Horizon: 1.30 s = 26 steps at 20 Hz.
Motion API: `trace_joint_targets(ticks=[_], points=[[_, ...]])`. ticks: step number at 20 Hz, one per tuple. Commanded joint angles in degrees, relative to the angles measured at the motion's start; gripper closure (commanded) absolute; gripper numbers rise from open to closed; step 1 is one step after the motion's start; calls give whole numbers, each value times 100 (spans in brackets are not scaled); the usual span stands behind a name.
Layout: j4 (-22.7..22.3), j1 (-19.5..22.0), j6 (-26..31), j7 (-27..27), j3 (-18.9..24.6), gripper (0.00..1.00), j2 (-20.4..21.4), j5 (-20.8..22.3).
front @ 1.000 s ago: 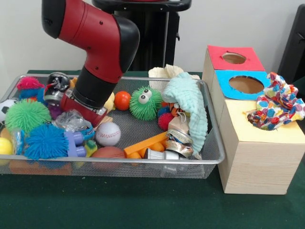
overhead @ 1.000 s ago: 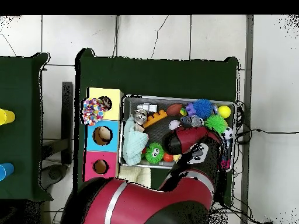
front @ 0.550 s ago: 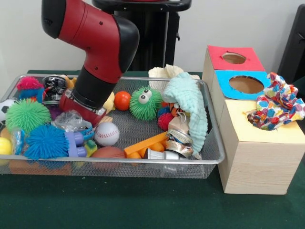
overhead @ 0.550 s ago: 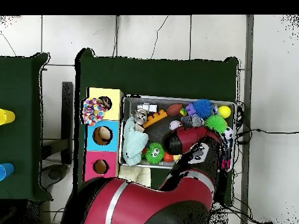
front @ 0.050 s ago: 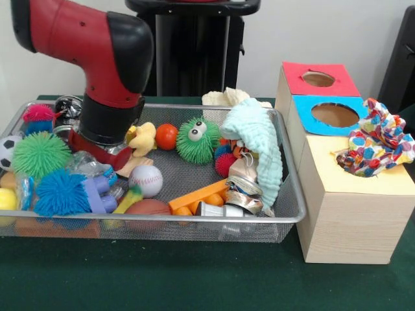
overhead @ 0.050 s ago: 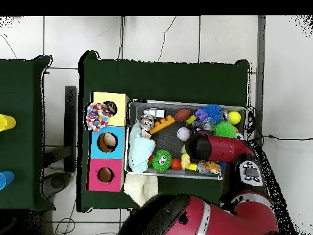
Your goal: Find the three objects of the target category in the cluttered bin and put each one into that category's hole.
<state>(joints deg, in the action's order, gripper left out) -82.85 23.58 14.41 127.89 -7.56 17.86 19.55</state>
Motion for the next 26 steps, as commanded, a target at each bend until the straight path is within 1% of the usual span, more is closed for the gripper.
trace_joint_targets(ticks=[1,6,8,11,15,17,19,23,26], points=[[-840,138,157,509,1590,0,-1259,-579],[-1113,64,-104,1002,1661,0,-1239,-1096],[-1198,-40,-33,1115,1601,0,-1169,-1294],[-1349,-48,200,1022,1612,0,-1029,-1516],[-1559,-121,379,739,1563,0,-737,-1572],[-1631,-259,508,628,1417,0,-536,-1540],[-1750,-362,653,579,1294,0,-332,-1547],[-2146,-394,770,563,1213,0,67,-1595],[-2324,-431,890,509,1120,0,289,-1599]])
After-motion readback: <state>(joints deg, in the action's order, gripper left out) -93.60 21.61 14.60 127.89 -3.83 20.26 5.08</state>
